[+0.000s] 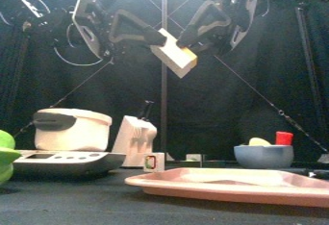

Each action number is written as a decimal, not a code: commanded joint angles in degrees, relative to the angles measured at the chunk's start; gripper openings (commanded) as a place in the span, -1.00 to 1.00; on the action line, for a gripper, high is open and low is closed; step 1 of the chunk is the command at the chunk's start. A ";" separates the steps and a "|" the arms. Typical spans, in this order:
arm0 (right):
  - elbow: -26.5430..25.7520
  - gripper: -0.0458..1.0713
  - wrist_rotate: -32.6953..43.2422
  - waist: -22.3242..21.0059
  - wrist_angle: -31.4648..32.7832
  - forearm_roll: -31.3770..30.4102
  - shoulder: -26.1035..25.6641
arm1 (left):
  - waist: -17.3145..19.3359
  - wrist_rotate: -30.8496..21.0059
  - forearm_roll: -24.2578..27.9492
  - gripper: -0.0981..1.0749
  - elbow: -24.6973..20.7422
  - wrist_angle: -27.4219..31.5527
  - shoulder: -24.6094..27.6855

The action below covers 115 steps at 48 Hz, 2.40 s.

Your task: Separate egg and rice

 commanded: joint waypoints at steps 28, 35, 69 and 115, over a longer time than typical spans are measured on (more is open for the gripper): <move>2.46 -0.06 0.18 -0.62 1.67 3.87 -5.54 | 0.44 0.09 -0.09 0.04 -0.09 -0.70 -0.79; 3.69 -0.06 0.18 -0.53 1.67 5.01 -6.77 | 0.44 0.09 -0.09 0.03 0.09 -0.70 -0.97; 3.87 0.09 0.00 0.00 1.14 5.54 -7.21 | 0.53 0.09 -0.09 0.03 0.26 -0.70 -1.23; -2.29 0.63 -0.18 -0.26 1.32 -1.41 1.67 | 0.44 0.09 -0.09 0.03 -0.18 -0.70 -0.70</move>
